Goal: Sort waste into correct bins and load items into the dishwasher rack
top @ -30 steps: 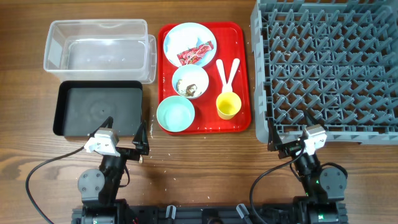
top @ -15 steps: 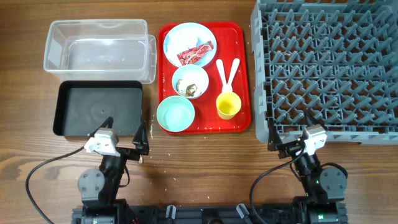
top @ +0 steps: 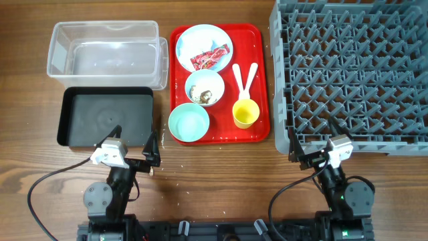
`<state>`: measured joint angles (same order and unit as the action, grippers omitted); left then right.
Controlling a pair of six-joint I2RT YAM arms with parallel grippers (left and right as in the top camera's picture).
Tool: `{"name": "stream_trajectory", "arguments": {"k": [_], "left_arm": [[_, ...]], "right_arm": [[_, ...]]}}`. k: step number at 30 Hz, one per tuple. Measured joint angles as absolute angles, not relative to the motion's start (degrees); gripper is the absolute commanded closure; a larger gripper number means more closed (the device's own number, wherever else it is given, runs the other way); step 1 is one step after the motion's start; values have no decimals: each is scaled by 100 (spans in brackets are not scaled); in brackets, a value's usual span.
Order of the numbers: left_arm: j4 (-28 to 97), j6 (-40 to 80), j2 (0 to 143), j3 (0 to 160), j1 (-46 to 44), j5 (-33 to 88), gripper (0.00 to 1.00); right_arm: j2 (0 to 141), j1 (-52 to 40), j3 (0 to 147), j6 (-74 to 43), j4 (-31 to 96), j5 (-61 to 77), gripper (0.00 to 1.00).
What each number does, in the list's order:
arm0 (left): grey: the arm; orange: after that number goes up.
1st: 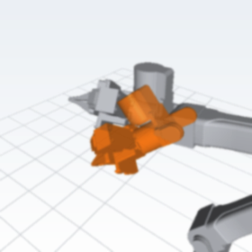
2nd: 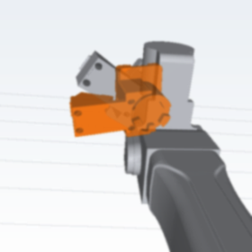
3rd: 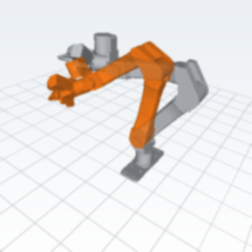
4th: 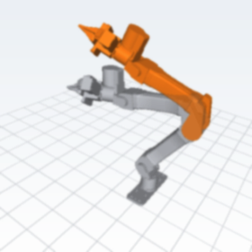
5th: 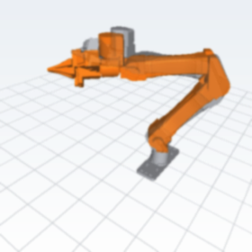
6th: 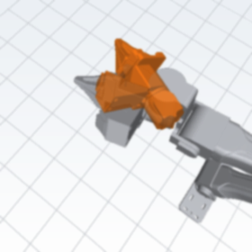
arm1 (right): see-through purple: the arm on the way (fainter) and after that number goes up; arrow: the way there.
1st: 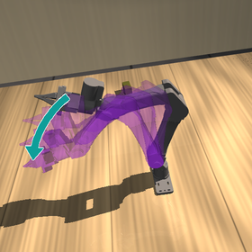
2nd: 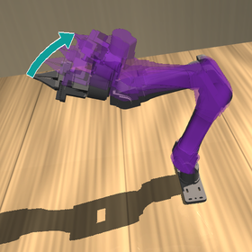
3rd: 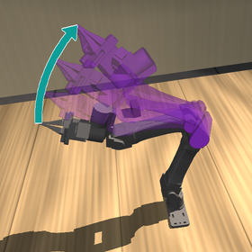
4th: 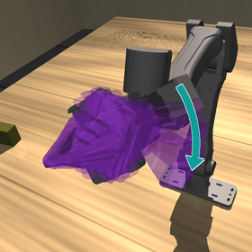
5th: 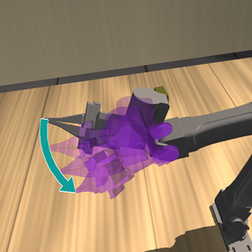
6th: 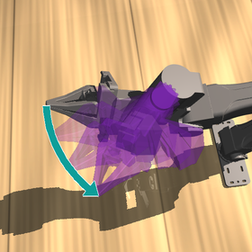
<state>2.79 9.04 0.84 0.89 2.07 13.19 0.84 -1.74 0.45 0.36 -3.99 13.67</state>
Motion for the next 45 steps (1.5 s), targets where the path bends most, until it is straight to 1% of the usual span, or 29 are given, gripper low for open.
{"name": "stream_trajectory", "arguments": {"k": [10, 18, 23, 30, 31, 36, 38, 45], "left_arm": [[-746, 917, 84, 75, 207, 1636, 0], [-760, 930, 117, 475, 207, 1772, 0], [-775, 930, 552, 996, 207, 1820, 0], [-711, 930, 1966, 1966, 207, 2189, 0], [-611, 928, 2408, 2287, 207, 2268, 0], [-27, 932, 3728, 3347, 207, 2370, 0], [353, 934, 4311, 3879, 207, 2440, 0], [2641, 873, 6838, 6578, 141, 2755, 0]], "right_arm": [[84, -174, 45, 80, -1175, 1369, 0], [89, -174, 303, 80, -1164, 1369, 0], [222, -174, 753, 207, -996, 1369, 0], [1052, -174, 1586, 679, -633, 1369, 0], [1319, -174, 1815, 722, -626, 1369, 0], [2285, -174, 2661, 786, -248, 1439, 0], [2788, -174, 3114, 788, 113, 1529, 0], [4346, -174, 4650, 784, 1503, 1870, 0]]}}
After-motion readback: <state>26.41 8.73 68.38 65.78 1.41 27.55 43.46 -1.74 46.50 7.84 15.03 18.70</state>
